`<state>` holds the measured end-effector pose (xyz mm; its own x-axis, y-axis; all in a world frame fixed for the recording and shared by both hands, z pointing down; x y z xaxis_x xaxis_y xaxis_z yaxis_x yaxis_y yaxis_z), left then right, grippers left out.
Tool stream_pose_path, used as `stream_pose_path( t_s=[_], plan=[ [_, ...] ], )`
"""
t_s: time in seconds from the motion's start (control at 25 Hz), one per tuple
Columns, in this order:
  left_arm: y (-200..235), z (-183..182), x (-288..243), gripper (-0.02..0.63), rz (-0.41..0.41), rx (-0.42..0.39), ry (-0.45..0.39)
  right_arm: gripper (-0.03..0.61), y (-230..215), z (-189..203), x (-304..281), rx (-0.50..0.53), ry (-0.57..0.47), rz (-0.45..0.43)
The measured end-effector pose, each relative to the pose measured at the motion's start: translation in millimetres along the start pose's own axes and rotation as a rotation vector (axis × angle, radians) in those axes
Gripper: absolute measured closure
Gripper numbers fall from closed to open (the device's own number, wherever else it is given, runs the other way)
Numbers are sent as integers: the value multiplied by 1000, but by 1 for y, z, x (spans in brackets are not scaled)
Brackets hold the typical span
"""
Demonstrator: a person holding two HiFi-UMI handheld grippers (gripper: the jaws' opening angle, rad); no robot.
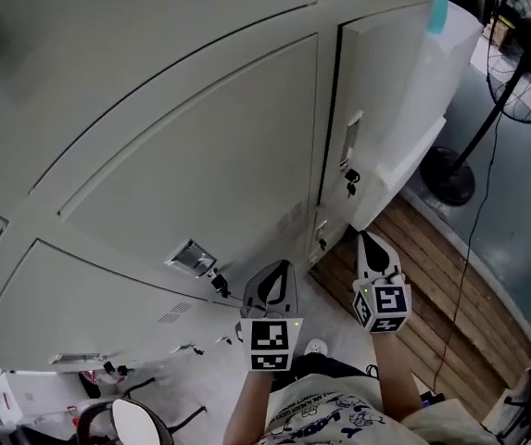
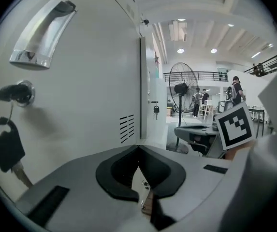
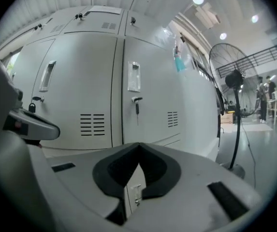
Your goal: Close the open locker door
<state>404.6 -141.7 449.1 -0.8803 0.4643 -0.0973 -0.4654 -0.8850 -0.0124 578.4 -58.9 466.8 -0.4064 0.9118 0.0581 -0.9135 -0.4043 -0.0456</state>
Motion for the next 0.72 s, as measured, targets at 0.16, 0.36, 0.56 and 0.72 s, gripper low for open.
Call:
stream_pose_path(
  t_s=[0.16,0.36,0.56,0.72],
  plan=[
    [-10,-11,-2,609,87,-6,-28,586,-7,-20,31,23,-27,95],
    [-15,-24,-3,609,160,-9,-63,586,-8,-36,63,38,-46,199],
    [-21,-34,-5,609,227,-6,-93,586,-5,-52,90,49,-76,289],
    [-28,-37,-6,609,266,-2,-99,586,-3,-60,106,63,-95,331]
  ],
)
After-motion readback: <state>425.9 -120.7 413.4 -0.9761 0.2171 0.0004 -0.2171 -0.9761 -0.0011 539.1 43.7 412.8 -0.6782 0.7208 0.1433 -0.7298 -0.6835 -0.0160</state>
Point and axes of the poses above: the fingertips, and each gripper's own axes: x backward along the fingers, y to its left, z out of its underside, the point moved 5 cm from there along x, backward along the fingers, and after that the axes turned 13 degrees about -y, right-handed, at the moved point
